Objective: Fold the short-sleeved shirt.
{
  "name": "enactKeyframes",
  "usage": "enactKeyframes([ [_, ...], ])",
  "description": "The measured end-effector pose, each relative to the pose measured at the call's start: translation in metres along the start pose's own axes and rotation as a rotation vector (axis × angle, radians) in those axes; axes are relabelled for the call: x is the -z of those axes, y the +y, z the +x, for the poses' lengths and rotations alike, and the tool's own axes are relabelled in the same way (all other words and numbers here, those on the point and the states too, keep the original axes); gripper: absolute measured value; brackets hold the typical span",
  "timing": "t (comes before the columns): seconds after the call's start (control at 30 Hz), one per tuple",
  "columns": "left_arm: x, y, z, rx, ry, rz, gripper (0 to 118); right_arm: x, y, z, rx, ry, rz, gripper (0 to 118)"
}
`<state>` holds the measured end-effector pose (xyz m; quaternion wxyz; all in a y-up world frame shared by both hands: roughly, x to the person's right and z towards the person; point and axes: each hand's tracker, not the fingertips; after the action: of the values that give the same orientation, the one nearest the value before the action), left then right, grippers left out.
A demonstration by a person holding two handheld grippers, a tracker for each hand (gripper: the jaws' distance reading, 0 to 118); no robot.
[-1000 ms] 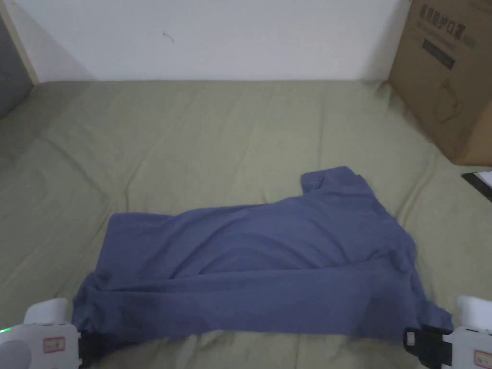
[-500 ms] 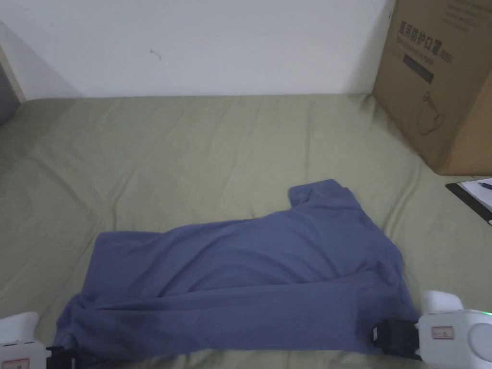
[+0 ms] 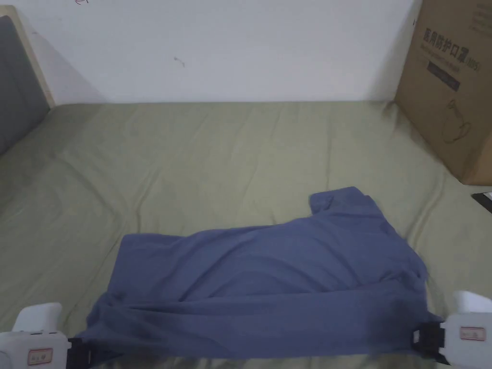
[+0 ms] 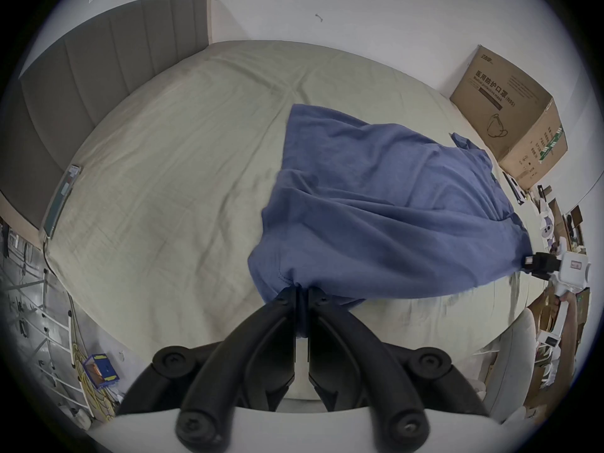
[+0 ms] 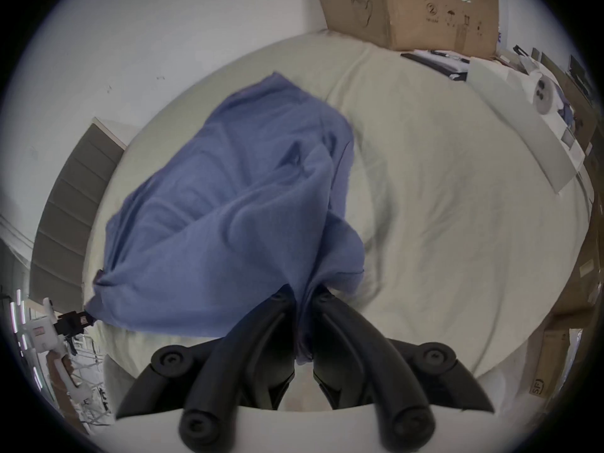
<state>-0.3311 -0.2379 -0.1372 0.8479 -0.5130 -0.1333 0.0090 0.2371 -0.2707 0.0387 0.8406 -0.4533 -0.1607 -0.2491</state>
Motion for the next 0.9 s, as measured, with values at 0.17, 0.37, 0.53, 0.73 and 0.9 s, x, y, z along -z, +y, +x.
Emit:
enactKeyframes([
  [0.17, -0.016, -0.009, -0.006, 0.028, -0.019, -0.007, 4, -0.044, -0.017, 0.013, -0.044, 0.008, -0.002, 8],
  [0.37, -0.002, -0.045, -0.009, 0.036, 0.047, -0.114, 4, -0.039, -0.073, 0.002, -0.115, -0.046, -0.158, 8],
  [0.53, 0.008, -0.046, -0.004, 0.106, 0.105, -0.126, 76, -0.038, -0.072, -0.009, -0.131, -0.073, -0.164, 103],
  [0.73, -0.042, -0.015, 0.004, 0.031, -0.038, 0.066, 104, -0.081, -0.031, -0.011, -0.139, -0.067, 0.019, 92],
  [0.9, -0.044, 0.020, 0.043, 0.009, -0.132, 0.204, 1, -0.083, 0.009, -0.017, -0.034, 0.120, 0.091, 7],
])
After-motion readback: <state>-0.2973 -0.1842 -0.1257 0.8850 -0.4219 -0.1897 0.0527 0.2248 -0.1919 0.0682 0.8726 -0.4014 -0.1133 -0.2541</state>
